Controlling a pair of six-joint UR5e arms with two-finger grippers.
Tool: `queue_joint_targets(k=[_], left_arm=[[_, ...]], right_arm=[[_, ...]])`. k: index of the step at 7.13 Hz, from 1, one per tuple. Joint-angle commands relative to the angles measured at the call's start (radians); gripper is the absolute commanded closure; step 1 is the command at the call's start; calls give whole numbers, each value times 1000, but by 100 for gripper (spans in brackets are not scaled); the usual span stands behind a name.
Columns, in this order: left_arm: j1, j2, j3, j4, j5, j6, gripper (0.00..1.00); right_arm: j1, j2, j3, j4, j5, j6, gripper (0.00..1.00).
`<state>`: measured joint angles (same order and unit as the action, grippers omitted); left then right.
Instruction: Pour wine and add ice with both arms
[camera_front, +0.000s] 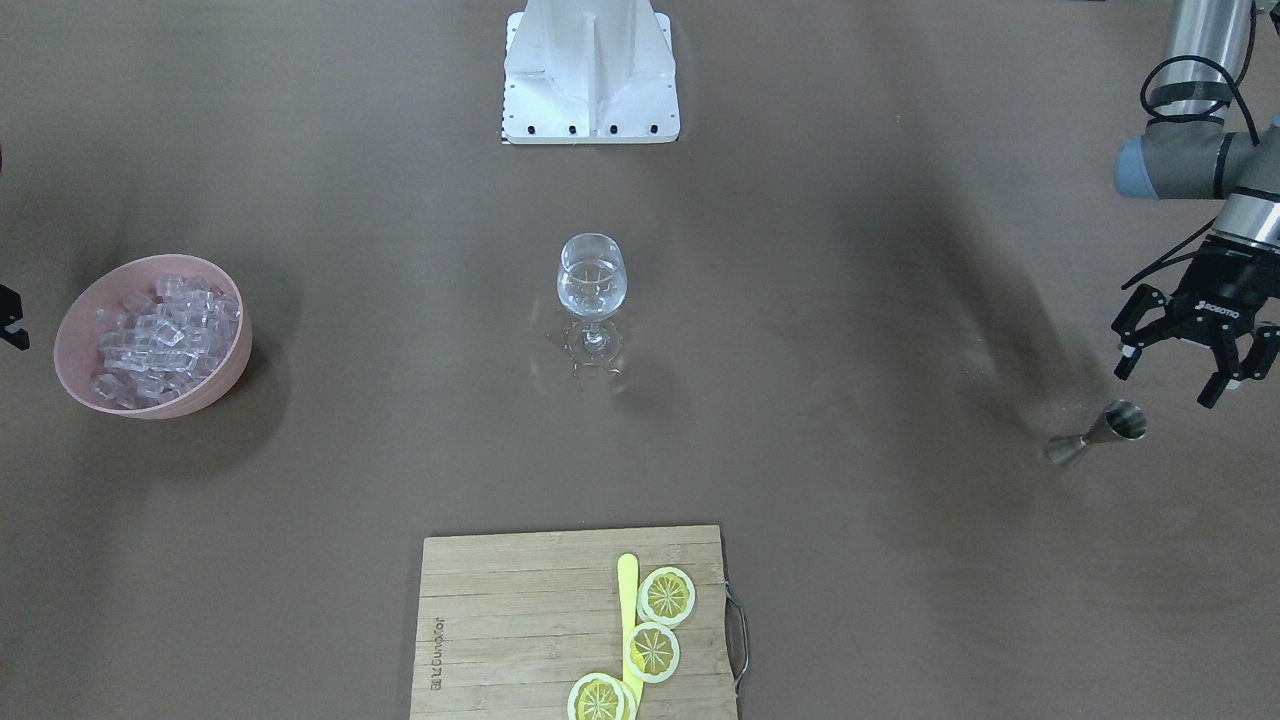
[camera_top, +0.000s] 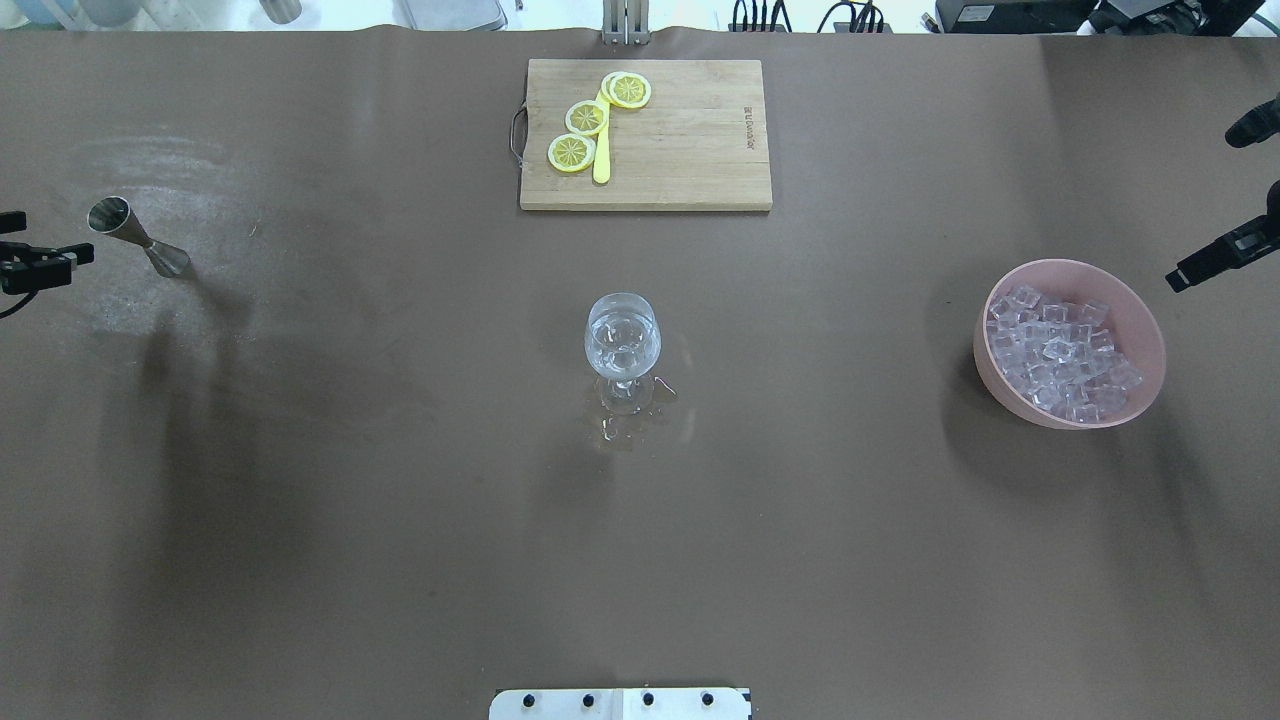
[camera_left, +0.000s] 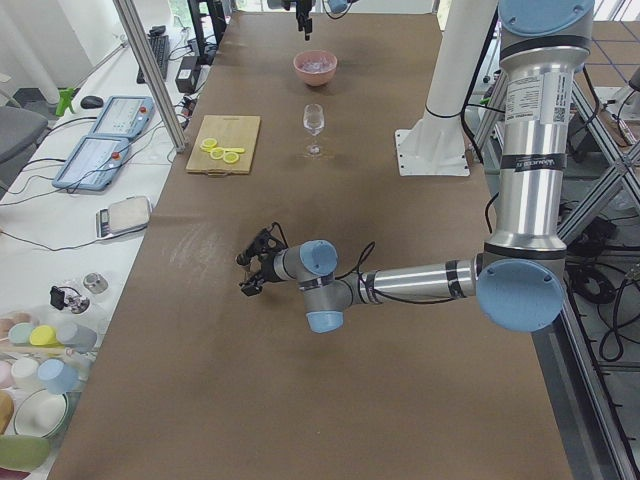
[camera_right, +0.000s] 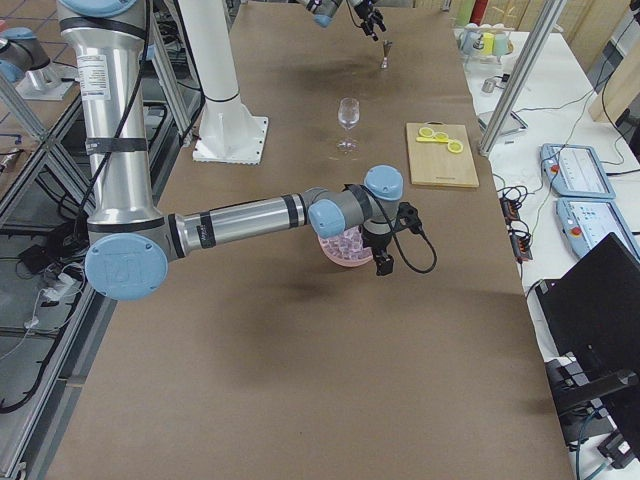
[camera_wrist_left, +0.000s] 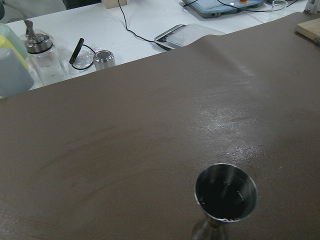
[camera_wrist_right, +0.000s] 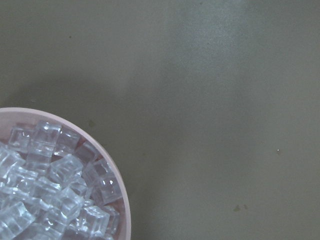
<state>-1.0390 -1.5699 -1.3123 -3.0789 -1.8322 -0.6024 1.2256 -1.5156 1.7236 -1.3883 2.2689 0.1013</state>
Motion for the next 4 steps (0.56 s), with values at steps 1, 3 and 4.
queue_joint_targets(k=[1, 3, 4], left_arm=[[46, -2, 2, -4, 22, -20, 2], [86, -33, 46, -6, 126, -28, 2], [96, -41, 57, -18, 145, -60, 2]], right_arm=[[0, 0, 1, 0, 0, 0, 0], [0, 0, 4, 0, 0, 0, 0], [0, -1, 8, 0, 1, 0, 0]])
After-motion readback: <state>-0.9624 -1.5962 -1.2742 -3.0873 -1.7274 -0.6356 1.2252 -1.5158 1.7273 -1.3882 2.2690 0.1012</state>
